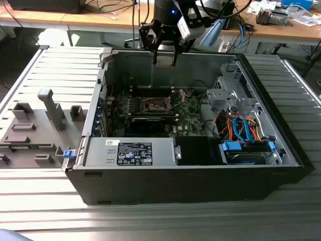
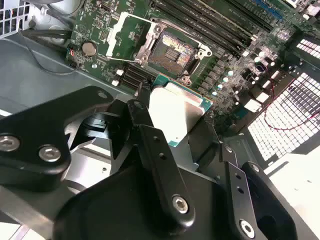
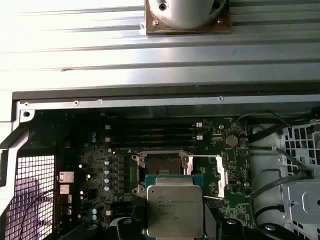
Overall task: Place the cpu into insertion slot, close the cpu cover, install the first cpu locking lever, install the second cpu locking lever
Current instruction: 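Place the cpu into insertion slot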
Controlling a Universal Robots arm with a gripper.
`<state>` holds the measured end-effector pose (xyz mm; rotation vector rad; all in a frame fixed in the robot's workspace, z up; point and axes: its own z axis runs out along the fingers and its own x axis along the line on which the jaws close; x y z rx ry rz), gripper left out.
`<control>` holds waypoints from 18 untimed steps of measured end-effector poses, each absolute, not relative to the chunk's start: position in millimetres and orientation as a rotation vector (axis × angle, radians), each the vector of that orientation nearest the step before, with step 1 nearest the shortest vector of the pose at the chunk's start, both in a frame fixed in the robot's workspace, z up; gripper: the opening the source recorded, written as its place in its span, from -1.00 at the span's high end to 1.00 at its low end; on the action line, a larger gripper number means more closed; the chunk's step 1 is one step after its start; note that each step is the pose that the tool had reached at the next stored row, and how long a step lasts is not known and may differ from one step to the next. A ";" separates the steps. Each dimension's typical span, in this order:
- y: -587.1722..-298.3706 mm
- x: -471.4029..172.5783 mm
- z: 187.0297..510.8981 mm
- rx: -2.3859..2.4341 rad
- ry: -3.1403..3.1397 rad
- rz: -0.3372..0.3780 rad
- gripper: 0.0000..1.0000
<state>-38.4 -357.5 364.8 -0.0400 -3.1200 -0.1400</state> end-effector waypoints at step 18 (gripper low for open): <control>-357.7 -38.6 359.1 -0.040 -3.120 -0.140 -0.08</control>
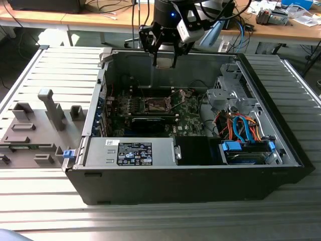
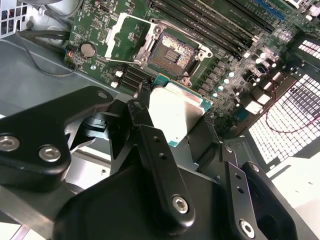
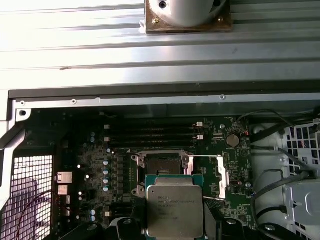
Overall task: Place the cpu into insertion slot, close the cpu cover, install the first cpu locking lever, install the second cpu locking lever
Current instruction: 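Place the cpu into insertion slot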
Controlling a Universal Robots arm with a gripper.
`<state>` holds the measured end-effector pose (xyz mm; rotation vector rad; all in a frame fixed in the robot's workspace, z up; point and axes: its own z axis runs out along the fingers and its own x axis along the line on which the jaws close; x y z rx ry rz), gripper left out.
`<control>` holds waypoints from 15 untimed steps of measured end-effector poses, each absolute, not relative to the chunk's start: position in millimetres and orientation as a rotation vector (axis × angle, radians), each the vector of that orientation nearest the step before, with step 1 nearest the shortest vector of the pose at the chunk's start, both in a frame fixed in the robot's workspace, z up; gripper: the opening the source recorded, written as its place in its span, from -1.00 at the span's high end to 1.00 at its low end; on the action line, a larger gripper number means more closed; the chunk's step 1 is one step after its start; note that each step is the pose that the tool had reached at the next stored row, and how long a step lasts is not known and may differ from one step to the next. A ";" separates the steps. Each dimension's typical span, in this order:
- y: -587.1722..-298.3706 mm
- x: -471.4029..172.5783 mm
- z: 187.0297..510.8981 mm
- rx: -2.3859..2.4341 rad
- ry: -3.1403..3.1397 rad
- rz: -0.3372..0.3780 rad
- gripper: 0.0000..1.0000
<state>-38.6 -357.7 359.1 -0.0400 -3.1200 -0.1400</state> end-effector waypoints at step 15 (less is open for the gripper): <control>-360.2 -38.6 355.9 -0.040 -3.120 -0.140 -0.08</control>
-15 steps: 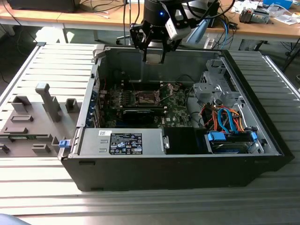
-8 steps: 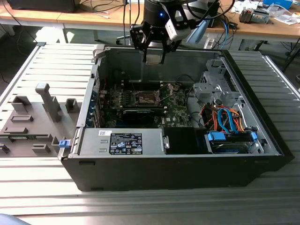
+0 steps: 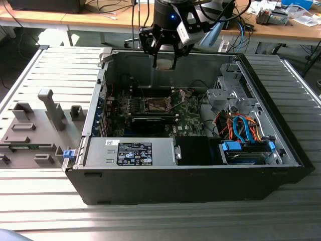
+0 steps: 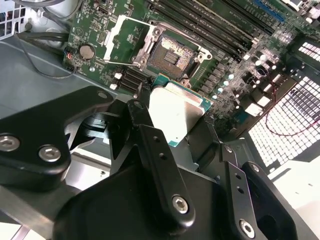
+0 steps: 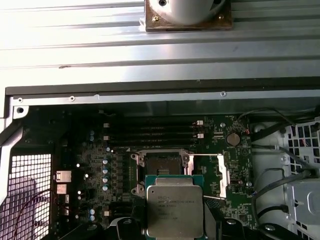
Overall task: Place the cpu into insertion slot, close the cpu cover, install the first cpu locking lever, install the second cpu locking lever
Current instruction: 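Place the cpu into insertion slot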
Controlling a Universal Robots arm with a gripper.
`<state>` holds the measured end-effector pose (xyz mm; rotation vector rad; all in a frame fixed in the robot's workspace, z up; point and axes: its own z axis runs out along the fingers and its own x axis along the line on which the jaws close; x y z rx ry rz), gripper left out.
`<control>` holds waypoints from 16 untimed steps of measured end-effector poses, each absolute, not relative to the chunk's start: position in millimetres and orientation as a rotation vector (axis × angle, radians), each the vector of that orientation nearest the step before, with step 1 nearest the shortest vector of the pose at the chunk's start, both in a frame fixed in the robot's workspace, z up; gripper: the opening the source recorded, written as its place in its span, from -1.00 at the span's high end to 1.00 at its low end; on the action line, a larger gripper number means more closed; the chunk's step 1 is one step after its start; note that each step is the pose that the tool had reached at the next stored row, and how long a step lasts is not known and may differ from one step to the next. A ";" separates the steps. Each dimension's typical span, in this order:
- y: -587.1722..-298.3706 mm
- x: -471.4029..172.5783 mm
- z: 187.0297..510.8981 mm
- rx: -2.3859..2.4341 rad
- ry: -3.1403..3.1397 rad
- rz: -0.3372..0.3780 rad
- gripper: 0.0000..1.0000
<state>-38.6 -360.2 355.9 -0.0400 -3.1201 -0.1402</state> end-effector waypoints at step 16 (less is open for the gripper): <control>-364.5 -40.4 355.4 -0.040 -3.120 -0.140 -0.08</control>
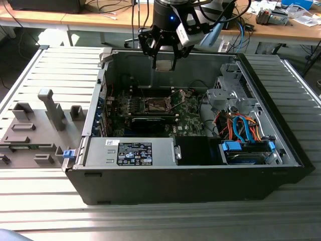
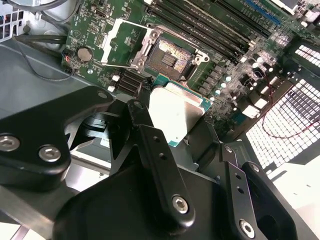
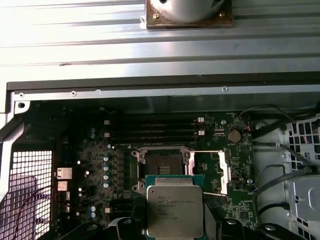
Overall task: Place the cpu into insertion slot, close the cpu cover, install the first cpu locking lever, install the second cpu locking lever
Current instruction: 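Place the cpu into insertion slot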
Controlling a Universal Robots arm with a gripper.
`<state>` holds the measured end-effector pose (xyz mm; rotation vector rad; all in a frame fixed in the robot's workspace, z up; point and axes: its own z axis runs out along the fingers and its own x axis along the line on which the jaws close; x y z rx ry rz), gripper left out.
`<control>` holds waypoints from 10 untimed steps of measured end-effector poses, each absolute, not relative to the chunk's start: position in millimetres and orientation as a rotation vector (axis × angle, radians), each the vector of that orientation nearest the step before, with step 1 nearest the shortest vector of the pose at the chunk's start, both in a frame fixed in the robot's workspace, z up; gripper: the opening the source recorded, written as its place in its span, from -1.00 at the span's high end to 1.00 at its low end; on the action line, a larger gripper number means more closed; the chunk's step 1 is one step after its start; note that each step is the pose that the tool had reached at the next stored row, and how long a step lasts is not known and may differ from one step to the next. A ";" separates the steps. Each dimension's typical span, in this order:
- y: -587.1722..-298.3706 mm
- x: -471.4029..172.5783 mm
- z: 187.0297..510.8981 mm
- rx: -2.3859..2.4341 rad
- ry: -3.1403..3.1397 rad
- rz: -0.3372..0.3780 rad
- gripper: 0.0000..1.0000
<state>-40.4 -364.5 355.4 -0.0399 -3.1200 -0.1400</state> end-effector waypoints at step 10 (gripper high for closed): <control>-365.2 -40.6 353.3 -0.040 -3.120 -0.140 -0.08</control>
